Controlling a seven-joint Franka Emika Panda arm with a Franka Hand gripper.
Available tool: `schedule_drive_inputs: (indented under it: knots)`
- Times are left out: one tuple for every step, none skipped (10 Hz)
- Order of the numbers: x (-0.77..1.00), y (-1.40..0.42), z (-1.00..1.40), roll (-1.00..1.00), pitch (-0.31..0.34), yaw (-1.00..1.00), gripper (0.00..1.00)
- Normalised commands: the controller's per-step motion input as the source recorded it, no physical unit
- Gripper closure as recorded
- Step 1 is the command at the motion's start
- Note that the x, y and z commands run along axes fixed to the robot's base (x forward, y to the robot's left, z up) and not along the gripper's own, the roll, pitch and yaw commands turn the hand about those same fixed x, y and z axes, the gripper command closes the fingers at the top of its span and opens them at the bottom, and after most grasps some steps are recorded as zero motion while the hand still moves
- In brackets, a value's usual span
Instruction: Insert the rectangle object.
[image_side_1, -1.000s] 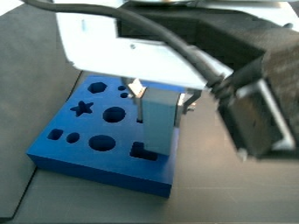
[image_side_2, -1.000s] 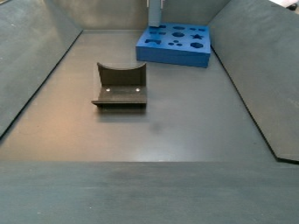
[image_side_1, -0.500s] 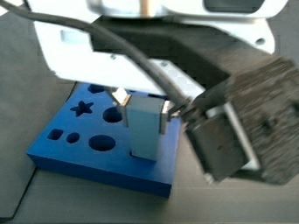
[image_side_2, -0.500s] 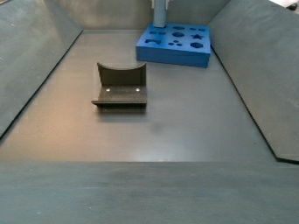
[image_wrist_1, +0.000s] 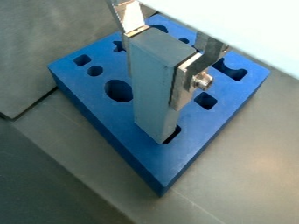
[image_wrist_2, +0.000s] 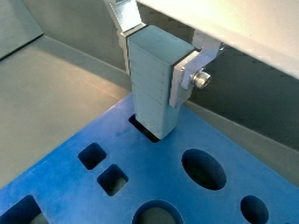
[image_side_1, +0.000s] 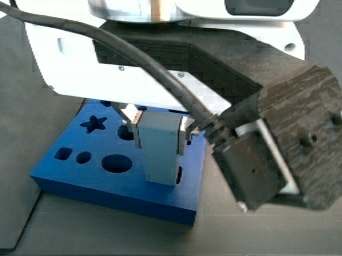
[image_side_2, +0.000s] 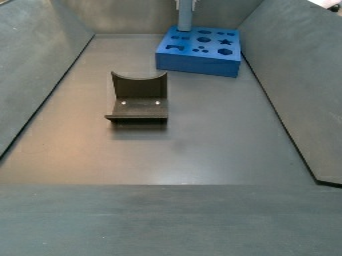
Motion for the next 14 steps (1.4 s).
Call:
schedule_drive_inputs:
  knots:
    - [0.11,0.00,-0.41,-0.01,0.000,-0.04,1.00]
    - [0.09,0.00,-0.44,0.00,0.000,-0.09,1.00]
    - [0.04,0.00,-0.48,0.00,0.000,-0.09,1.00]
    - [0.02,0.00,-0.51,0.00,0.000,-0.08,1.00]
    - [0.08,0.00,-0.57,0.01,0.000,-0.03,1.00]
    - [0.15,0.00,-0.62,0.06,0.000,0.00,1.00]
    - [0.15,0.00,-0.66,0.08,0.000,0.00,1.00]
    - [0.06,0.00,-0.66,0.07,0.000,0.00,1.00]
    - [0.00,0.00,-0.73,0.02,-0.017,0.00,1.00]
    - [0.00,0.00,-0.79,0.02,-0.037,0.00,1.00]
    - [0.00,-0.01,-0.74,0.00,-0.019,0.00,1.00]
    - [0.00,-0.03,-0.59,0.00,0.000,0.00,1.00]
    - [0.00,0.00,-0.31,-0.21,-0.003,-0.01,1.00]
    - [0.00,-0.01,-0.12,-0.04,0.000,-0.03,1.00]
